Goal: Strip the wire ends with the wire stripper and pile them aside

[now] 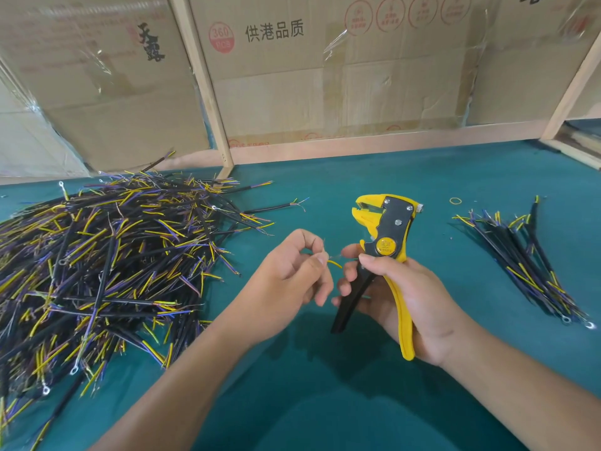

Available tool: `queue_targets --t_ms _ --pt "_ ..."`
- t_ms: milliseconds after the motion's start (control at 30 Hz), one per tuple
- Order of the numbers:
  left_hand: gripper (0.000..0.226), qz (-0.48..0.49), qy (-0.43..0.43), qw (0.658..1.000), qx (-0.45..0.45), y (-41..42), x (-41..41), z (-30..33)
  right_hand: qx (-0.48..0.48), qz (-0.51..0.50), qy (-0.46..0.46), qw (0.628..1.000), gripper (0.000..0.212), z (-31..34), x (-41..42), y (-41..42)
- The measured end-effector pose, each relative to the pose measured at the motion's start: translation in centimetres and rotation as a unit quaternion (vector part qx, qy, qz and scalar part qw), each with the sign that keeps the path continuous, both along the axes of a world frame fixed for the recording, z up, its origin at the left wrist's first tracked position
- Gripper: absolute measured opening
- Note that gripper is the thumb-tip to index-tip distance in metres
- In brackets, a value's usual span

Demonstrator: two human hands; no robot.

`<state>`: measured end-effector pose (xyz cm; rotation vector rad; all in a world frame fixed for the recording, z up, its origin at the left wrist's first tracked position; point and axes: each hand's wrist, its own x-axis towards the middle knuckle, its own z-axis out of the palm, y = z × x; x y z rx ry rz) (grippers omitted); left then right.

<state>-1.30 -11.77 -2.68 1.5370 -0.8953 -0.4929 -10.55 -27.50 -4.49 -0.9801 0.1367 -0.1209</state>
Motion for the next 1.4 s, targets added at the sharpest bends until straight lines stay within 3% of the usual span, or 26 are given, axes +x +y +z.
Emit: queue_targets --t_ms 267,500,700,967,1133,1200,1400 --pt "0.006 -0.005 -0.079 0.997 0.019 0.4 0.0 0.2 -0.038 0.035 -0.02 0.998 0.03 -0.3 -0.2 0.2" --pt "0.006 0.035 -0.14 0.989 0.022 1.1 0.8 0.6 -0.085 0.019 0.021 0.996 0.04 -0.1 -0.1 0.1" --pt "0.007 0.009 -0.088 0.996 0.005 0.9 0.5 0.6 -0.08 0.037 0.016 0.996 0.027 -0.2 -0.4 0.5" --pt "0.009 -0.016 -0.021 1.0 -0.001 0.2 0.3 0.0 -0.105 -0.005 0.047 0.993 0.026 0.1 -0.1 -0.4" --pt "0.008 0.038 -0.063 0.997 0.028 0.5 0.6 0.1 -0.063 -0.047 0.044 0.996 0.02 0.9 0.1 -1.4" --pt "0.01 0.053 -0.082 0.994 0.046 0.5 0.6 0.1 -0.045 -0.029 0.039 0.998 0.025 1.0 0.0 -1.4" --pt "0.023 0.084 -0.215 0.967 0.104 0.8 0.7 0.0 -0.07 0.034 0.011 0.997 0.014 0.7 -0.4 -0.7"
